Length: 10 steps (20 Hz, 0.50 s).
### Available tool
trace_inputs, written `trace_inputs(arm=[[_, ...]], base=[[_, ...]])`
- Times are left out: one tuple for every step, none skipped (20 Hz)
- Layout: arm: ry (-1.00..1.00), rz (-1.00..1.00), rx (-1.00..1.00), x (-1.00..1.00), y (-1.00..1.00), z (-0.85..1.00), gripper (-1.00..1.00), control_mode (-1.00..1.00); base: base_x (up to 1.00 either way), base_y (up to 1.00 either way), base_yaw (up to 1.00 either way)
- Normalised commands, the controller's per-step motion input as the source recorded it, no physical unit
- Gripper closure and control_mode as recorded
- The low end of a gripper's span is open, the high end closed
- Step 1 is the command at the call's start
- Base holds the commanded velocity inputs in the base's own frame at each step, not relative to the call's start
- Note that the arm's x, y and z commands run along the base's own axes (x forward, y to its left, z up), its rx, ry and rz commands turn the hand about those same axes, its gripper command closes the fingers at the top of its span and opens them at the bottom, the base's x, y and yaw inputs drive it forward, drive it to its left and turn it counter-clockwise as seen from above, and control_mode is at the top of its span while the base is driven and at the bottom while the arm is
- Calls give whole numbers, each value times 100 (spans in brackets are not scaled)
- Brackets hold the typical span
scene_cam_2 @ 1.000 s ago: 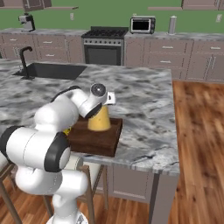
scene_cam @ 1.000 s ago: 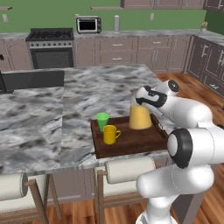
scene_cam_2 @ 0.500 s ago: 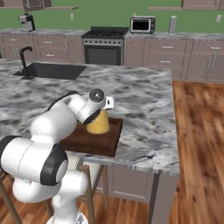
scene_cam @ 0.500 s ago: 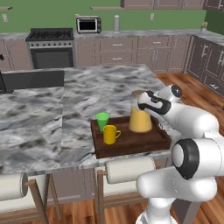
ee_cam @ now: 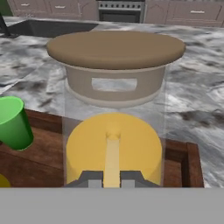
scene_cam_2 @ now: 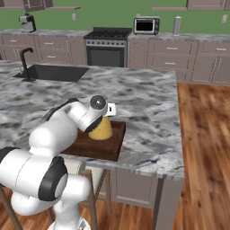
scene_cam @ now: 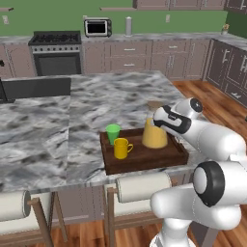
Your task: There is a tray on the dining counter. Grab the cup, mug, and pitcher and place them on the tray. The pitcher may be placed next to the tray if it cannot fit the tray.
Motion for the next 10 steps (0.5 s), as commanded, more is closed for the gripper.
trace_inputs(arm=[[0, 0, 0, 0, 0, 0, 100, -100], [0, 0, 0, 0, 0, 0, 100, -100], [0, 0, 0, 0, 0, 0, 100, -100], [0, 0, 0, 0, 0, 0, 100, -100], [0, 0, 0, 0, 0, 0, 100, -100], [0, 0, 0, 0, 0, 0, 100, -100], [0, 0, 0, 0, 0, 0, 100, -100], [0, 0, 0, 0, 0, 0, 100, -100], [0, 0, 0, 0, 0, 0, 100, -100], [0, 0, 0, 0, 0, 0, 100, -100]], base=[[0, 0, 0], [0, 0, 0], [0, 0, 0], [0, 0, 0], [0, 0, 0], [0, 0, 0], [0, 0, 0], [0, 0, 0], [0, 0, 0], [0, 0, 0]])
